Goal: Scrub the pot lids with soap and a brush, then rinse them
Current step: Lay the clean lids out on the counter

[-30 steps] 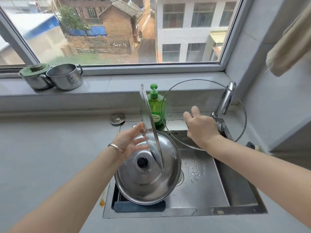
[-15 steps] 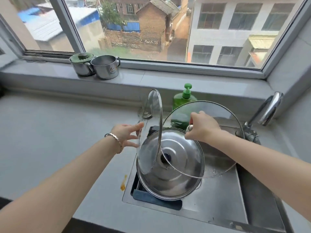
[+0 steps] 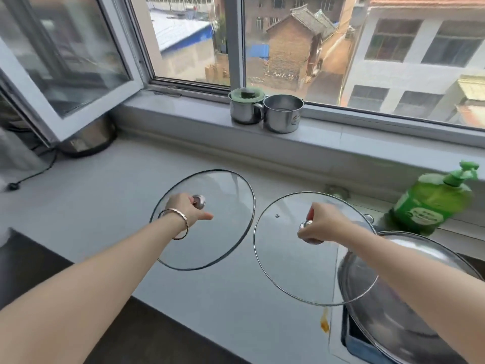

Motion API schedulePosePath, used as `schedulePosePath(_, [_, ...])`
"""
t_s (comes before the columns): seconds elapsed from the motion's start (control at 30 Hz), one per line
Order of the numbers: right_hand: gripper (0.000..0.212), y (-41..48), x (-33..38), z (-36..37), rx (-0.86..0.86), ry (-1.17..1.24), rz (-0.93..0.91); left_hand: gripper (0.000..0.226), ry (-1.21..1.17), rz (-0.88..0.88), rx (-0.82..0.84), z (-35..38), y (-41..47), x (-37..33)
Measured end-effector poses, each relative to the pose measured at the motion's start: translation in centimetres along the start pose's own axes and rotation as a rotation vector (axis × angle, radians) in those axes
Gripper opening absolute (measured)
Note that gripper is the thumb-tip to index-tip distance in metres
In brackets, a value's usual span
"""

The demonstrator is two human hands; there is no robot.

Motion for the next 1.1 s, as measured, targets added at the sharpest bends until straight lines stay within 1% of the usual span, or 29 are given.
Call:
schedulePosePath(0.07, [0.018, 1.7, 3.7, 1.6, 0.028, 0.017, 0.017, 0.045, 0.108, 0.019, -0.013, -3.1, 2.4, 2.7])
schedulePosePath(0.13, [0.013, 3.5, 6.7, 2.9, 0.046, 0.049, 0.021, 0.036, 0.224, 0.037, -0.008, -5.7, 5.1, 4.9])
schedulePosePath(0.2, [0.009, 5.2, 9.3, 4.0, 0.056, 0.082, 0.03, 0.044, 0.294, 0.067, -0.002, -7.9, 7.7, 6.6])
schedulePosePath(0.23, [0.007, 6.1, 10.5, 4.4, 0.05, 0.099, 0.041, 0.043, 0.314, 0.088, 0.004, -8.9, 8.9, 7.3])
schedulePosePath(0.3, [0.012, 8.0, 12.6, 5.0, 0.035, 0.149, 0.067, 0.04, 0.337, 0.122, 0.01, -10.4, 11.6, 8.5])
schedulePosePath(0.4, [0.014, 11.3, 15.8, 5.6, 0.026, 0.205, 0.08, 0.055, 0.388, 0.124, 0.039, -11.8, 15.8, 10.0])
schedulePosePath(0.47, [0.015, 13.8, 18.4, 5.9, 0.025, 0.216, 0.084, 0.06, 0.426, 0.102, 0.041, -12.6, 18.9, 11.1])
schedulePosePath(0.6, [0.016, 18.4, 22.6, 6.7, 0.037, 0.273, 0.113, 0.057, 0.462, 0.116, 0.055, -13.5, 24.8, 13.0])
schedulePosePath(0.7, [0.018, 22.1, 25.9, 7.4, -0.013, 0.318, 0.169, 0.057, 0.463, 0.146, 0.089, -14.1, 29.6, 13.9])
schedulePosePath(0.8, [0.018, 24.7, 28.7, 8.1, -0.053, 0.371, 0.213, 0.048, 0.455, 0.187, 0.123, -14.2, 34.0, 14.2])
schedulePosePath(0.97, [0.024, 29.1, 33.4, 9.7, -0.119, 0.462, 0.348, 0.066, 0.408, 0.232, 0.176, -13.9, 42.2, 15.3])
schedulePosePath(1.1, [0.025, 32.5, 36.3, 11.1, -0.159, 0.522, 0.422, 0.07, 0.398, 0.252, 0.212, -13.3, 47.1, 16.5])
Point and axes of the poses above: each hand's wrist, its own y-axis towards the middle knuckle, its own z-axis out of the palm, x = y × z, the point moved 1 cm from there along y, towards the middle knuckle, and after that the axes turned 1 degree about x, right-handed, at the moved point
